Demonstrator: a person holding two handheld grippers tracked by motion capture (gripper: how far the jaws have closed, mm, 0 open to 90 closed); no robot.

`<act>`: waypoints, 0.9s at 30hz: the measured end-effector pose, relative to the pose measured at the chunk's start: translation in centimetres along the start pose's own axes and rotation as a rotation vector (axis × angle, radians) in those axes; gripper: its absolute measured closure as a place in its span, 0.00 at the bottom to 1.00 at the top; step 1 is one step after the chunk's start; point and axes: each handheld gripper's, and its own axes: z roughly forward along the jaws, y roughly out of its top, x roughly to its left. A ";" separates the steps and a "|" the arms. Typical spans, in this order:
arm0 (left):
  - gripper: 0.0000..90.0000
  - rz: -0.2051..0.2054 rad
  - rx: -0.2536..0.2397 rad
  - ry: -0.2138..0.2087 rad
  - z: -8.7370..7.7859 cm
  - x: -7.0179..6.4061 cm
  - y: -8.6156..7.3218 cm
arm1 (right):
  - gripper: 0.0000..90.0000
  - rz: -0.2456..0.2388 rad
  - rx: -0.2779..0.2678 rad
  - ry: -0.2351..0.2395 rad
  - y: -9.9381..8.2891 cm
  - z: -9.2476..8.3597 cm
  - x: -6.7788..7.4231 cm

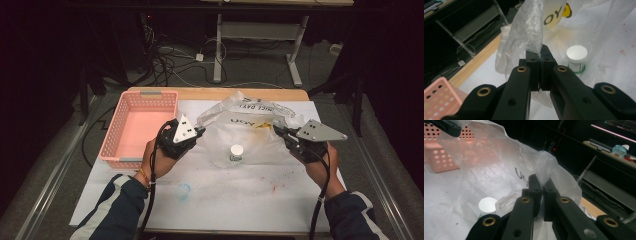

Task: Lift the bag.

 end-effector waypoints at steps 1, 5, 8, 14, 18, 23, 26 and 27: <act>0.96 -0.006 -0.009 -0.002 0.2 0.1 0.1 | 1.00 0.002 -0.002 -0.004 0.1 0.3 -0.2; 0.96 -0.023 -0.046 -0.002 1.2 0.4 0.6 | 1.00 0.029 -0.015 -0.017 0.5 1.4 -1.3; 0.95 -0.028 -0.068 0.012 2.0 0.7 1.1 | 0.99 0.044 -0.020 -0.032 0.8 2.2 -2.2; 0.96 -0.062 -0.144 0.006 1.8 1.6 2.4 | 1.00 0.078 -0.041 -0.046 1.8 3.0 -3.6; 0.96 -0.048 -0.167 0.008 1.1 1.9 3.4 | 1.00 0.078 -0.060 -0.055 2.6 2.5 -3.9; 0.96 -0.058 -0.203 0.031 -0.3 2.2 4.6 | 1.00 0.089 -0.084 -0.062 3.7 1.6 -4.3; 0.96 -0.060 -0.222 0.050 -1.5 2.4 5.2 | 1.00 0.091 -0.101 -0.047 4.6 1.1 -4.6; 0.96 -0.055 -0.223 0.058 -1.9 2.5 5.4 | 1.00 0.089 -0.103 -0.048 4.9 0.9 -4.6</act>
